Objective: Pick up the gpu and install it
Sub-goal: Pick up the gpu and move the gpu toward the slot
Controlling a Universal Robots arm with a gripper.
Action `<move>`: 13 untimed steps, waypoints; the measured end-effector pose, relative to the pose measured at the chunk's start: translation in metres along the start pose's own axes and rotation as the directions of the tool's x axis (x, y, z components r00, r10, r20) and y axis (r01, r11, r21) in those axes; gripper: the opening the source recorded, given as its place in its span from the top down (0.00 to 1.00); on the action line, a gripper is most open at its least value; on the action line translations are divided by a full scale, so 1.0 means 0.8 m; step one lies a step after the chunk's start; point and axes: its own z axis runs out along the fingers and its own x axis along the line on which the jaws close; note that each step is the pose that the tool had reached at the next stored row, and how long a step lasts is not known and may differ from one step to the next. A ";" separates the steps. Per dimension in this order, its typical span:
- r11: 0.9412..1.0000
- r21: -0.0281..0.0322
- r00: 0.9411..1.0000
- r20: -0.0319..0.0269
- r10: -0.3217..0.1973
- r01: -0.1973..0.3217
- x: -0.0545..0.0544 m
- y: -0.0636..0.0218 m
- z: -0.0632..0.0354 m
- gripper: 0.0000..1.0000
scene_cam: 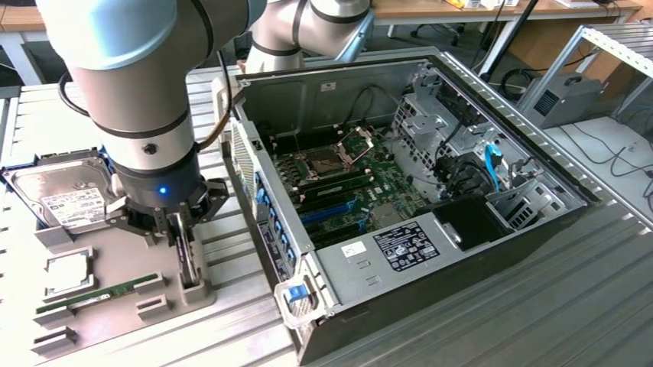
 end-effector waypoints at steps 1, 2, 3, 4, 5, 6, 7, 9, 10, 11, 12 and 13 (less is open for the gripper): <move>1.000 0.000 1.000 0.000 0.000 0.000 0.000 0.000 -0.003 0.73; 1.000 0.000 1.000 0.000 0.000 0.000 0.000 0.000 -0.007 0.73; 1.000 0.000 1.000 0.000 0.000 0.000 0.000 0.000 -0.009 0.73; 1.000 0.000 1.000 0.000 0.000 0.000 0.000 0.000 -0.011 0.73; 1.000 0.000 1.000 0.000 0.000 0.000 0.000 0.001 -0.014 0.73; 1.000 0.000 1.000 0.000 0.000 0.000 0.000 0.001 -0.016 0.73; 1.000 0.000 1.000 0.000 0.000 0.000 0.000 0.001 -0.018 0.73; 1.000 0.000 1.000 0.000 0.000 0.000 0.000 0.001 -0.023 0.73; 1.000 0.000 1.000 0.000 0.000 0.000 0.000 0.001 -0.027 0.73; 1.000 0.000 1.000 0.000 0.000 0.000 0.000 0.001 -0.030 0.73; 1.000 0.001 1.000 0.000 0.000 0.000 0.000 0.001 -0.033 0.73; 1.000 0.001 1.000 0.000 0.000 0.000 0.000 0.001 -0.035 0.73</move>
